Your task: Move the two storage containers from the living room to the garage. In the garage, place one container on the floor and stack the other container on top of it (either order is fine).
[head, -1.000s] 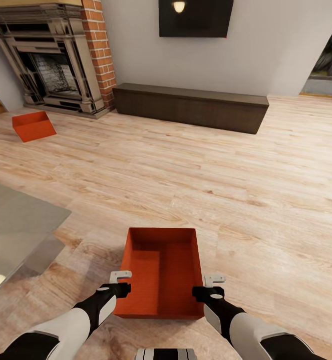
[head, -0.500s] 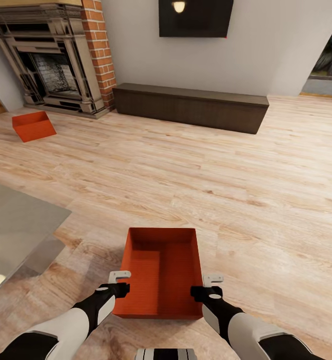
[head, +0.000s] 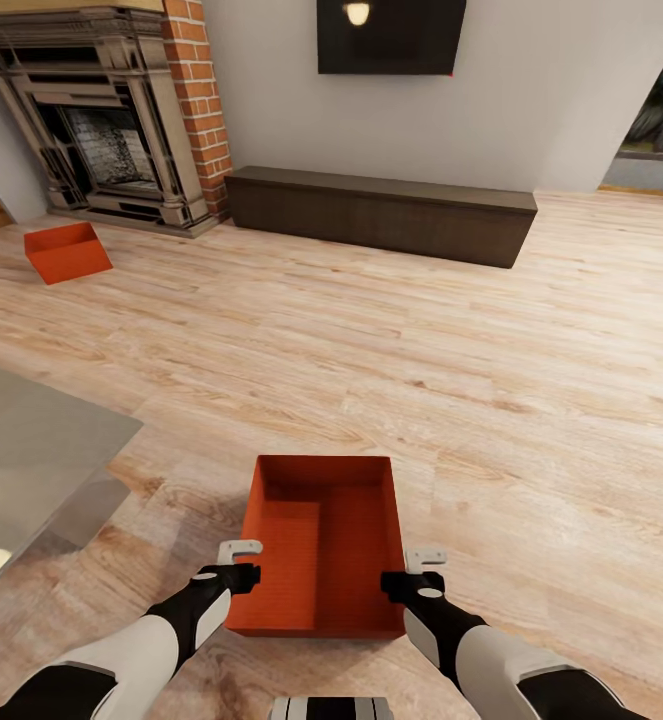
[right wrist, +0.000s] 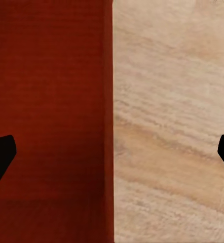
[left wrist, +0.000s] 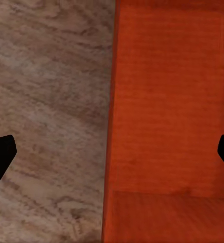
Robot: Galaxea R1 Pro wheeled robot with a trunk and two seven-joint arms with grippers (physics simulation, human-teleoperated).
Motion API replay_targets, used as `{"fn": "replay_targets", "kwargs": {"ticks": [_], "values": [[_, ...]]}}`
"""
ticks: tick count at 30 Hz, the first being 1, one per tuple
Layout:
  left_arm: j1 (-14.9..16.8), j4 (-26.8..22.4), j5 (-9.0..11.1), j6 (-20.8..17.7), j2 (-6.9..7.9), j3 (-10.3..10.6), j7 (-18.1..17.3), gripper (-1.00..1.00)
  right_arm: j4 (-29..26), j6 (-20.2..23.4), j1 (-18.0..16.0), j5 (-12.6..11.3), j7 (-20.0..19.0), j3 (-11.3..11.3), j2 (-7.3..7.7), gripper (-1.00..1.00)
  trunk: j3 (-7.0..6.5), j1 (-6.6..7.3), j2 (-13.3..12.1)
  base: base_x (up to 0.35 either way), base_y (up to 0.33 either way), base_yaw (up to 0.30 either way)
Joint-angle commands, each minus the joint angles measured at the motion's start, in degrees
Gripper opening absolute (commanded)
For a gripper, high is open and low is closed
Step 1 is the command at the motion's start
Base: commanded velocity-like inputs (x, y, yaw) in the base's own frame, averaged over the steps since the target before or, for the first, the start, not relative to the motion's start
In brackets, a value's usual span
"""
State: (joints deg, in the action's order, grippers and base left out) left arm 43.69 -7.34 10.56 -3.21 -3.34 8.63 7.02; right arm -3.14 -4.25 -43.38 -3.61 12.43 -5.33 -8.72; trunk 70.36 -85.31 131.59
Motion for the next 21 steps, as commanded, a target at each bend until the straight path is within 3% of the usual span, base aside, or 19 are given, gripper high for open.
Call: {"fn": "replay_targets", "kwargs": {"ticks": [1, 21], "values": [[0.0, -0.1, 0.5, -0.3, 0.01, 0.5, 0.3, 1.00, 0.1, -0.2, 0.0, -0.4, 0.2, -0.5, 0.00, 1.00, 0.04, 0.01, 0.0, 0.000, 0.000, 0.000], [0.0, 0.2, 0.6, -0.3, -0.28, 0.4, 0.5, 1.00, 0.1, -0.2, 0.0, -0.8, 0.2, -0.4, 0.10, 1.00, 0.04, 0.01, 0.0, 0.000, 0.000, 0.000]]}}
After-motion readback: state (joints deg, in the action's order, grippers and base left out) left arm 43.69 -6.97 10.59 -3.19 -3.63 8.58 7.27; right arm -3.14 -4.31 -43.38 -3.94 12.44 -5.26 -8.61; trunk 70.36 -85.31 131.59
